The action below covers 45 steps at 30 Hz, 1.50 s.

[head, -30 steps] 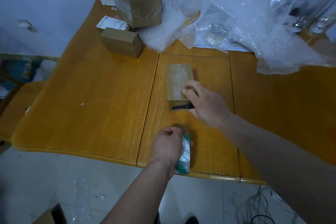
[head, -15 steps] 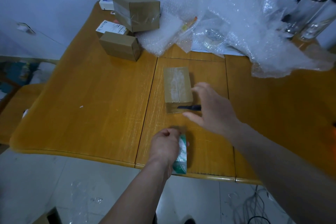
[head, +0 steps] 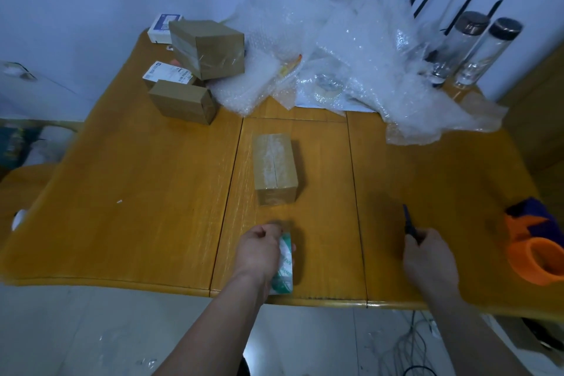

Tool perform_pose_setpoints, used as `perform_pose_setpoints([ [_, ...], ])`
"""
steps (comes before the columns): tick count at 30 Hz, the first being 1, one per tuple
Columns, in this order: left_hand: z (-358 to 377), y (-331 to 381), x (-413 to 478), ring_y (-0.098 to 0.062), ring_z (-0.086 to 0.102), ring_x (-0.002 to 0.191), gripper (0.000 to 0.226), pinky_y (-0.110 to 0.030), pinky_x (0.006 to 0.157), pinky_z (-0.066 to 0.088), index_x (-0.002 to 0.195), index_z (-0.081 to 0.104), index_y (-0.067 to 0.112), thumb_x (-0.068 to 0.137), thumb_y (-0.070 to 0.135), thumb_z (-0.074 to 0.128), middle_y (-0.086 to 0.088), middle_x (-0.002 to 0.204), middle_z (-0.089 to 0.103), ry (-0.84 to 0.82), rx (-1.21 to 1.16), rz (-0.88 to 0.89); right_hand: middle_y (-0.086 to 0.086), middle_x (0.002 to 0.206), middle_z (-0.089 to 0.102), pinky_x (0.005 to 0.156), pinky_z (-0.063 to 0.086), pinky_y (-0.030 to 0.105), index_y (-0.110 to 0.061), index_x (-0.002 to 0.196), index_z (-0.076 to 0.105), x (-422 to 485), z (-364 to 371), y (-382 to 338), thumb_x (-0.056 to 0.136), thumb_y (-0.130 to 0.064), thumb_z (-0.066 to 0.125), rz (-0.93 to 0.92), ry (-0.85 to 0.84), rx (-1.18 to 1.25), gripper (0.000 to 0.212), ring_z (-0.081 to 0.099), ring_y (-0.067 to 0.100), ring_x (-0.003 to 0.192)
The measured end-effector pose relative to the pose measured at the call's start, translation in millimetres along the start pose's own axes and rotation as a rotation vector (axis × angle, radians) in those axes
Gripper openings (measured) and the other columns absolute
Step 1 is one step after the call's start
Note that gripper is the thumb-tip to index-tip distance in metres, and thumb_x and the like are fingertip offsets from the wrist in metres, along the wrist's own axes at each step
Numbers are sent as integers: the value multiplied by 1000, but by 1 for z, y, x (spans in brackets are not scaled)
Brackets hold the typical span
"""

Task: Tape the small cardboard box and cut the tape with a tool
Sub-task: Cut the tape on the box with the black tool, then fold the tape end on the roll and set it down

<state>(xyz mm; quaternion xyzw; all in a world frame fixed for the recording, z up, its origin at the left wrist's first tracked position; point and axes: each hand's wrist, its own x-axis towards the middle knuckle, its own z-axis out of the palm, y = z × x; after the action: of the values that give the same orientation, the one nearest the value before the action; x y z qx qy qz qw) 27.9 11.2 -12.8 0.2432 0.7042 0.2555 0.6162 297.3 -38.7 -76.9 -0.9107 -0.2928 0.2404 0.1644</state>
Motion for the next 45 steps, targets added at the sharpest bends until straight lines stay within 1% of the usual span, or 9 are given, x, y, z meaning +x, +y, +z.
perform_pose_setpoints([
  [4, 2, 1, 2, -30, 75, 78, 20, -37, 64, 60, 105, 69, 18, 102, 33, 56, -13, 90, 79, 9, 26, 36, 11, 98, 65, 68, 53, 42, -10, 122, 54, -6, 1, 6, 101, -28, 59, 33, 32, 90, 28, 65, 33, 84],
  [8, 3, 0, 4, -30, 76, 78, 22, -41, 73, 61, 101, 72, 19, 102, 34, 56, -10, 87, 80, 24, 39, 65, 16, 118, 63, 76, 51, 38, -8, 121, 61, -7, 4, 7, 100, -29, 60, -36, 84, 59, 30, 56, 24, 90],
  [14, 1, 10, -12, -19, 70, 63, 19, -34, 64, 58, 101, 73, 23, 102, 33, 57, 11, 55, 75, -10, -4, 133, 15, 126, 62, 93, 54, 52, -11, 127, 58, -21, -16, -17, 98, -38, 61, -113, 166, -8, 40, 59, 33, 113],
  [20, 0, 25, -53, 5, 67, 51, 21, -17, 47, 54, 98, 72, 21, 103, 33, 55, 16, 65, 76, -103, 39, 348, -20, 123, 59, 87, 43, 14, -34, 136, 56, -84, -65, -129, 98, -43, 59, -621, -351, 217, 39, 56, -6, 109],
  [25, -4, 45, -96, -15, 60, 60, 27, -34, 55, 47, 93, 76, 22, 101, 39, 57, -15, 78, 73, -173, 29, 541, -21, 123, 64, 89, 42, 12, -31, 133, 61, -125, -115, -188, 90, -50, 65, -973, -440, -54, 47, 57, -5, 112],
  [30, -8, 69, -122, -23, 58, 63, 28, -42, 60, 47, 86, 71, 13, 100, 35, 60, -24, 77, 68, -202, -62, 579, -15, 90, 65, 80, 55, 31, -34, 94, 73, -144, -143, -209, 94, -37, 63, -1101, -302, -175, 11, 61, 2, 86],
  [37, -18, 93, -137, -45, 71, 79, 5, -61, 80, 59, 93, 73, 24, 89, 27, 75, -28, 94, 73, -316, -68, 550, -7, 105, 63, 87, 45, 33, -29, 105, 68, -160, -172, -243, 99, -33, 52, -1187, -214, -438, 18, 58, 15, 99],
  [42, -28, 108, -137, -22, 71, 77, 10, -41, 73, 56, 100, 72, 22, 92, 17, 74, -12, 87, 77, -413, -55, 503, -4, 115, 61, 88, 45, 33, -27, 114, 64, -169, -187, -257, 99, -29, 55, -1193, -243, -568, 17, 59, 18, 104],
  [45, -32, 112, -135, -23, 71, 78, 9, -38, 71, 56, 99, 71, 22, 92, 17, 74, -21, 88, 77, -399, -51, 507, -3, 114, 61, 90, 48, 35, -26, 113, 65, -174, -195, -260, 98, -27, 57, -1196, -245, -548, 17, 60, 19, 104],
])
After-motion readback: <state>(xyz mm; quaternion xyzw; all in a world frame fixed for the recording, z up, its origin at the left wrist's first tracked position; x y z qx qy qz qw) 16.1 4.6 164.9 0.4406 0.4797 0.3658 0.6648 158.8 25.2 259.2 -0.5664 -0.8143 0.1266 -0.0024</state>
